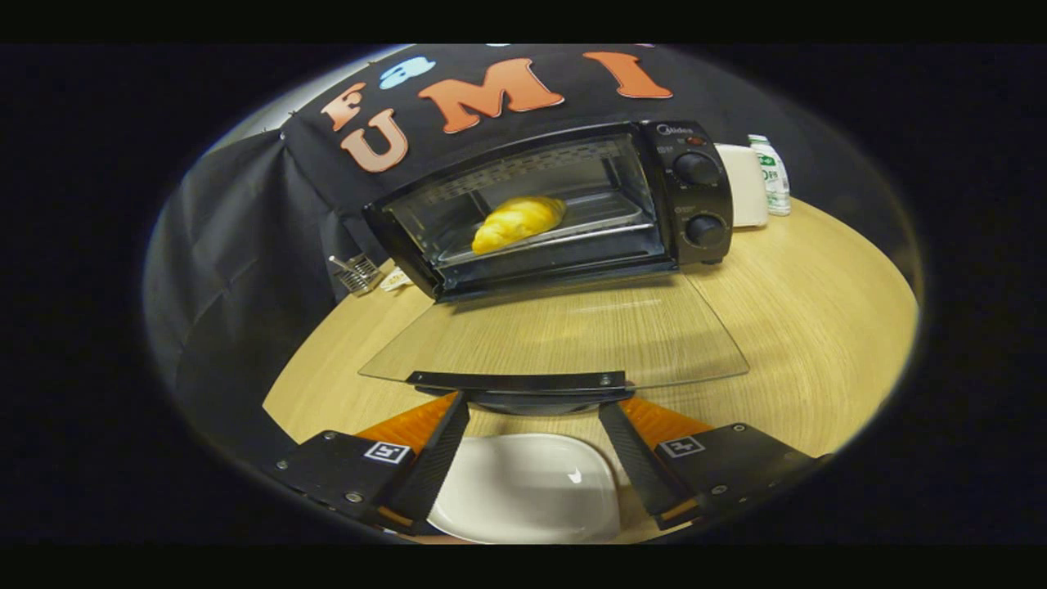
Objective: Open the toaster oven, put the food inside, and close the toaster oven door.
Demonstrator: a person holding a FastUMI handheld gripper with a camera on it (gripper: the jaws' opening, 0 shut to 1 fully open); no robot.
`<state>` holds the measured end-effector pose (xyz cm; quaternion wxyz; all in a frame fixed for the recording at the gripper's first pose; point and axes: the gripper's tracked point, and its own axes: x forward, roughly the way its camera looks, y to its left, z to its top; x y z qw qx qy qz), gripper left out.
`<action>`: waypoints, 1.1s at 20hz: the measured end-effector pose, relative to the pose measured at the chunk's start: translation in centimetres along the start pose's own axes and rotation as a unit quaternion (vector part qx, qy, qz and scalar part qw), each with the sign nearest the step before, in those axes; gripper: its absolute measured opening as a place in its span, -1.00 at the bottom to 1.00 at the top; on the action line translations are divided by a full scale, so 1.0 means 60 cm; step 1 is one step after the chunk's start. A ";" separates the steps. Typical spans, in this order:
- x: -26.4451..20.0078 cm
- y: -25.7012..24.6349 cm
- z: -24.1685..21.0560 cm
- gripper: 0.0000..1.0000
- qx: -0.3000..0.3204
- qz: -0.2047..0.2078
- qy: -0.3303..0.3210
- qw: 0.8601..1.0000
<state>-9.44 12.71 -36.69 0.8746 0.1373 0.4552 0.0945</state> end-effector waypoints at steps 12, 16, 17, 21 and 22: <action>0.016 0.071 0.221 0.91 -0.022 0.051 -0.143 0.988; 0.055 0.062 0.289 0.90 -0.039 0.018 -0.177 0.983; 0.065 0.057 0.302 0.90 -0.046 0.004 -0.183 0.982; 0.083 0.071 0.305 0.89 -0.052 0.005 -0.175 0.983; 0.079 0.069 0.302 0.90 -0.059 -0.001 -0.177 0.982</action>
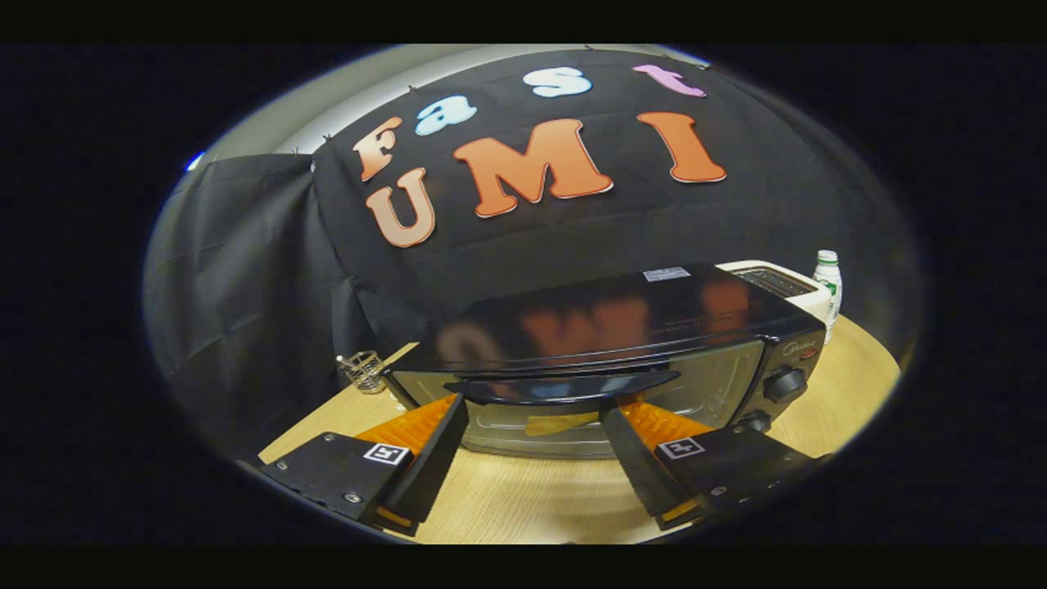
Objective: Open the toaster oven, put the food inside, and close the toaster oven door.
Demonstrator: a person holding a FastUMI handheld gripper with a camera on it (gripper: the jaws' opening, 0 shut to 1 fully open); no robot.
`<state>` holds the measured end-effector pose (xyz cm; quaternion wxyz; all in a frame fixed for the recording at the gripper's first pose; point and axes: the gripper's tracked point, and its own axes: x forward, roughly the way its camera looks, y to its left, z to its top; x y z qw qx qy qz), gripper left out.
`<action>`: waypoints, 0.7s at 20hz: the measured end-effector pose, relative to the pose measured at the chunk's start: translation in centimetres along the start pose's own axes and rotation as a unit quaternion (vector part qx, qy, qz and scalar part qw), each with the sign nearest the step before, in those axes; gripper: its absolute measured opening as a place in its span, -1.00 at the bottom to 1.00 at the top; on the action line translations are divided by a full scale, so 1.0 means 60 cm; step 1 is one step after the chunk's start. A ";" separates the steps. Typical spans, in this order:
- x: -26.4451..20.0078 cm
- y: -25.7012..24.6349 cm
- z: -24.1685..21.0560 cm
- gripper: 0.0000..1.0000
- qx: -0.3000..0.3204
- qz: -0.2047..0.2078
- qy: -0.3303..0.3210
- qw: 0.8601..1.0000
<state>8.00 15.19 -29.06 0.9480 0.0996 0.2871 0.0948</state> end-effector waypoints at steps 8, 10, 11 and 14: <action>-0.104 0.006 0.064 0.91 -0.030 -0.003 -0.073 0.997; -0.146 0.009 0.097 0.91 -0.044 -0.003 -0.101 0.994; -0.167 0.011 0.111 0.91 -0.048 -0.001 -0.113 0.992; -0.230 0.007 0.146 0.91 -0.063 -0.009 -0.149 0.987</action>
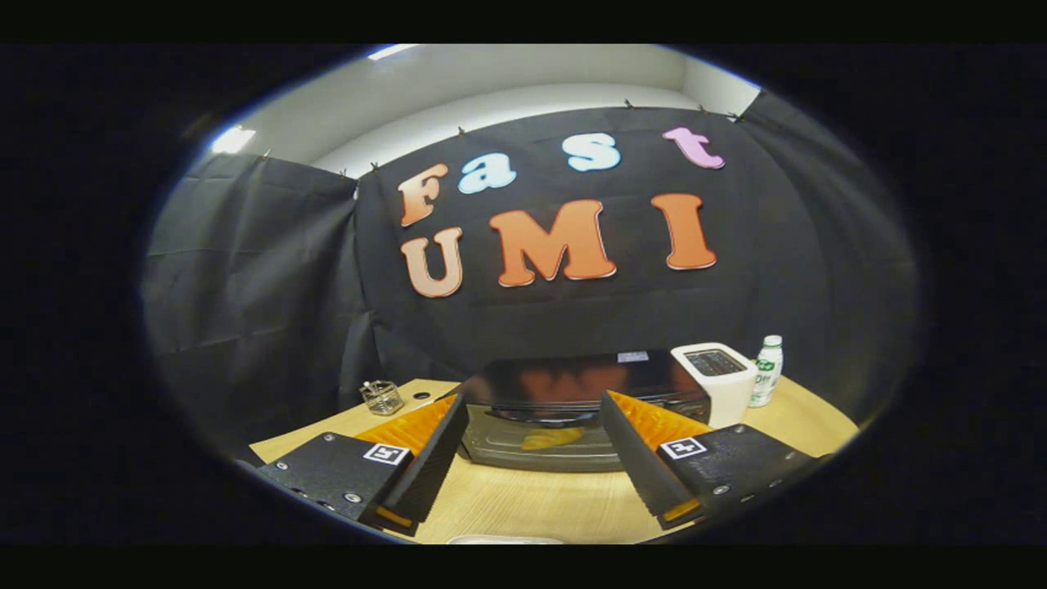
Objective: Open the toaster oven, put the food inside, and close the toaster oven door.
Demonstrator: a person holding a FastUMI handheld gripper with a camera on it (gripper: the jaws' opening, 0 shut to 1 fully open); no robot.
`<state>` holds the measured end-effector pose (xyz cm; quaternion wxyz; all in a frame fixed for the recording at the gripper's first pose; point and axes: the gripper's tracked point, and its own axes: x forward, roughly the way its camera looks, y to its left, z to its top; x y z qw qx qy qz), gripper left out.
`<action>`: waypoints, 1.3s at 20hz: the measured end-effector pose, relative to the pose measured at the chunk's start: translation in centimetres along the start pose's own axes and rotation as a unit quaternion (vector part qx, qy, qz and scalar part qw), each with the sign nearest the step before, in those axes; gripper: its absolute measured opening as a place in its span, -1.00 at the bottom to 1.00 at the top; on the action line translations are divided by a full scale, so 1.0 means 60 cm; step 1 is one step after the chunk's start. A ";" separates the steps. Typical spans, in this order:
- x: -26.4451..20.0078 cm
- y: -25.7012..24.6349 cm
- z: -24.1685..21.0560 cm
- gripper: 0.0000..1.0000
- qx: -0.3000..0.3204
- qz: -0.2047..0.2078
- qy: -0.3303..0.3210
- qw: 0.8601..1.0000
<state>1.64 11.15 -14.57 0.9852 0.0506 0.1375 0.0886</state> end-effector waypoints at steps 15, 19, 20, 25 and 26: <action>-0.175 -0.080 0.136 0.91 0.000 -0.053 -0.128 0.990; -0.182 -0.077 0.139 0.91 -0.012 -0.052 -0.134 0.989; -0.182 -0.076 0.140 0.91 -0.013 -0.051 -0.135 0.989; -0.182 -0.070 0.140 0.91 -0.007 -0.041 -0.133 0.990; -0.181 -0.069 0.141 0.91 -0.007 -0.039 -0.134 0.990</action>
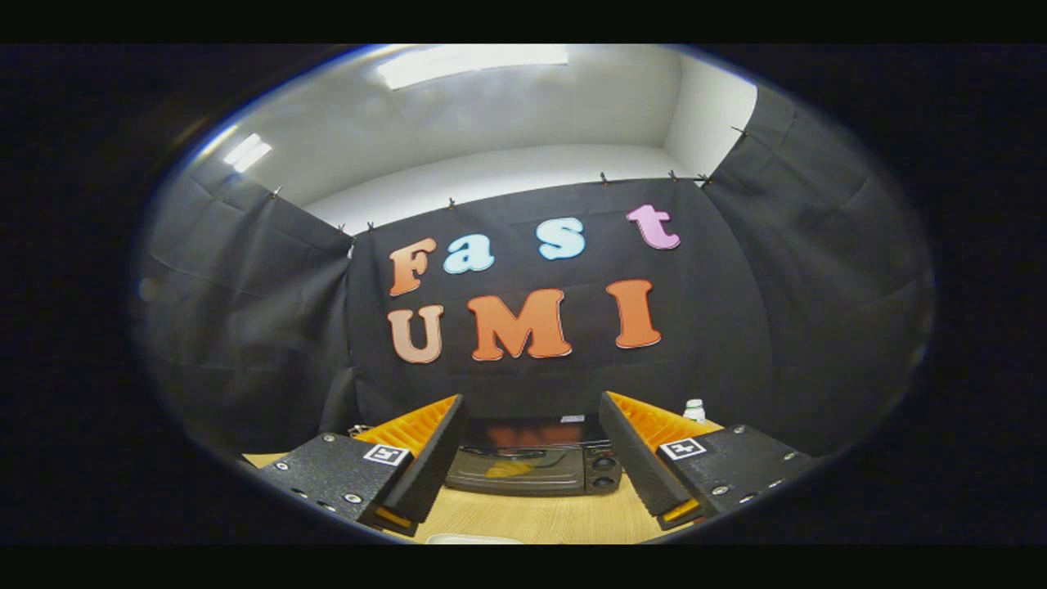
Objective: Open the toaster oven, put the food inside, and close the toaster oven door.
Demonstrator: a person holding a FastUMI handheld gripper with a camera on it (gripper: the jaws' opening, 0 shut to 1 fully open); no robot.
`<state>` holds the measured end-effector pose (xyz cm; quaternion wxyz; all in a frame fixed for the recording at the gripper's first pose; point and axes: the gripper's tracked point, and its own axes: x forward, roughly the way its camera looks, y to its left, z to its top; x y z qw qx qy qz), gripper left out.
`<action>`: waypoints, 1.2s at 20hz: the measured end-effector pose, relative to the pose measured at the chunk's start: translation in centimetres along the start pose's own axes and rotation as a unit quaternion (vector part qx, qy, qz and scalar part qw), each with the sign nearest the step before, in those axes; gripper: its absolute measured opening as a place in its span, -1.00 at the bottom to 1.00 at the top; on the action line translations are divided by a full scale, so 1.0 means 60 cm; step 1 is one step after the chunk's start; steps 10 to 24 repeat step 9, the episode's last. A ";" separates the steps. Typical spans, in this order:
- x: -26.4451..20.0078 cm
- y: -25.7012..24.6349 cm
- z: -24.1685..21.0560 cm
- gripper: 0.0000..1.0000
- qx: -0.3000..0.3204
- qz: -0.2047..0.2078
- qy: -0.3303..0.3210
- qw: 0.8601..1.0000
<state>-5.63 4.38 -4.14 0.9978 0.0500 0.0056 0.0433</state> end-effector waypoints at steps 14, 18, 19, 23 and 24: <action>0.006 0.004 0.004 0.91 -0.004 0.012 -0.002 1.000; 0.006 0.004 0.004 0.91 -0.004 0.012 -0.002 1.000; 0.006 0.004 0.004 0.91 -0.004 0.012 -0.002 1.000; 0.006 0.004 0.004 0.91 -0.004 0.012 -0.002 1.000; 0.006 0.004 0.004 0.91 -0.004 0.012 -0.002 1.000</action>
